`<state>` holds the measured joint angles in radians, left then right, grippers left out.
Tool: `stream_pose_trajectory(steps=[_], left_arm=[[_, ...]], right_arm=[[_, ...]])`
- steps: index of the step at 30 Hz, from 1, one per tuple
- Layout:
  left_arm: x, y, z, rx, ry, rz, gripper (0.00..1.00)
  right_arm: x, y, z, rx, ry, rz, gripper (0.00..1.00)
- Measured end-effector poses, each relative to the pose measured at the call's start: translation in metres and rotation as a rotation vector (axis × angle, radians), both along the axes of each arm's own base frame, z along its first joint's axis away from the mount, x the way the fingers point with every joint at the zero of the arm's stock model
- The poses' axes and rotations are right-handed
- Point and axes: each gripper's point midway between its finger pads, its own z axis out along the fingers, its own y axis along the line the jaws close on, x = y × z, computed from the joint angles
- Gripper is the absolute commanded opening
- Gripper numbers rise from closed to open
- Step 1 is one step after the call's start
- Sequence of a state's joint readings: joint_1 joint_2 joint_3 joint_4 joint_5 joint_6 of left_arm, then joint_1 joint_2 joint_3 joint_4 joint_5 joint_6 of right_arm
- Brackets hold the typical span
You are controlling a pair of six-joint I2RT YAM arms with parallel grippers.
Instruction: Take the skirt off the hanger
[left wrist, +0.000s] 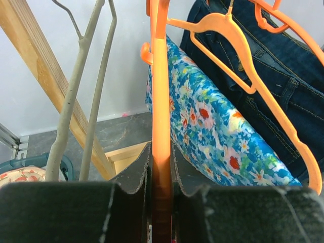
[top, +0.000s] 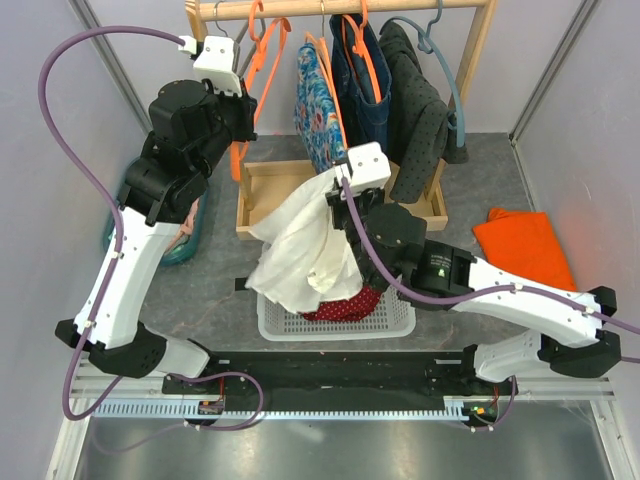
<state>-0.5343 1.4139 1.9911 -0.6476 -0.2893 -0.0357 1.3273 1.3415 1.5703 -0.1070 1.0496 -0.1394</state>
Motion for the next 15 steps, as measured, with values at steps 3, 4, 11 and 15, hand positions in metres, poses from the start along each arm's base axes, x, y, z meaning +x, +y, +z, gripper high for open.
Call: stream_pose_trajectory(steps=[3,4,11,15], left_arm=[[0.000,0.000,0.002,-0.001,-0.003,0.003,0.02],[0.001,0.000,0.003,-0.003,-0.006,0.004,0.02],[0.006,-0.002,0.009,-0.012,-0.023,0.009,0.02],[0.010,-0.004,0.007,-0.009,-0.017,0.010,0.02]], right_arm=[[0.018,0.000,-0.023,0.026,0.048,-0.001,0.00],[0.021,0.002,-0.032,0.033,0.065,0.003,0.00],[0.033,0.014,-0.170,0.006,0.307,0.048,0.00],[0.016,0.015,-0.257,-0.028,0.480,0.067,0.00]])
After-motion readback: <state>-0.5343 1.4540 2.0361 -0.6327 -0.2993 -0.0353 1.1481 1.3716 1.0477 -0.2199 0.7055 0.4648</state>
